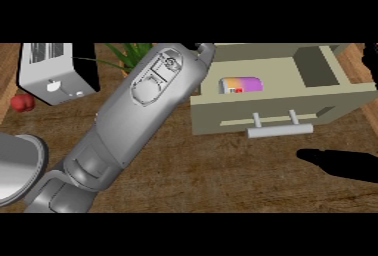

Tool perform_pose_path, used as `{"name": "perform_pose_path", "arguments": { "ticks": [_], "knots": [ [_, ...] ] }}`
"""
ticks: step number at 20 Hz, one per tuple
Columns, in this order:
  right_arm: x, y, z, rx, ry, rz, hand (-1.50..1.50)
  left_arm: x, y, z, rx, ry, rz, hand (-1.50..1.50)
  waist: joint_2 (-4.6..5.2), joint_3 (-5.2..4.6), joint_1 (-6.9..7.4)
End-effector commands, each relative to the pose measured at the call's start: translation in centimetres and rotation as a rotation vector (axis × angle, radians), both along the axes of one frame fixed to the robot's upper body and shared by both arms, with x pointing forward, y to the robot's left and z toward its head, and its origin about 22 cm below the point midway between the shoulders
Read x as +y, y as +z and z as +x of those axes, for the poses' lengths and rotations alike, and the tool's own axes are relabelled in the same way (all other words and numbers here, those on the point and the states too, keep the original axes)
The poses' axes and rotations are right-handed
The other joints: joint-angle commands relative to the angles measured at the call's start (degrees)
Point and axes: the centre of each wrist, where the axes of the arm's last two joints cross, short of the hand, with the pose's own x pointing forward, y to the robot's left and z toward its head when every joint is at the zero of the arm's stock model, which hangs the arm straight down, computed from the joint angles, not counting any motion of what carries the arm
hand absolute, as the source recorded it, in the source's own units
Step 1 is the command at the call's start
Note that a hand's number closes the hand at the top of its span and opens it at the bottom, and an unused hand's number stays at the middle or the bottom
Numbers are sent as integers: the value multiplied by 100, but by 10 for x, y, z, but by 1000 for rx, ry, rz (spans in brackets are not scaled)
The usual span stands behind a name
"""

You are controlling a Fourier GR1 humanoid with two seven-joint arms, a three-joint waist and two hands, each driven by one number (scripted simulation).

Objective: Pick up the can, place it into the drawer and close the drawer

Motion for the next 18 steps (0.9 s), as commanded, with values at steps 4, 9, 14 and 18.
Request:
{"name": "perform_pose_path", "arguments": {
  "ticks": [4,9,14,18],
  "knots": [
    [32,-30,38,6,-32,-234,-150,-7,12,16,-42,-14,34,-150,-48,6,253],
    [44,-69,65,24,-63,-361,-150,0,6,26,-30,-43,35,-150,-76,5,379],
    [61,-93,105,21,-105,-441,-150,10,26,30,-38,-64,-2,-150,-116,3,552],
    [73,-108,131,29,-119,-468,-150,19,13,38,-27,-40,4,-150,-110,4,556]
  ]
}}
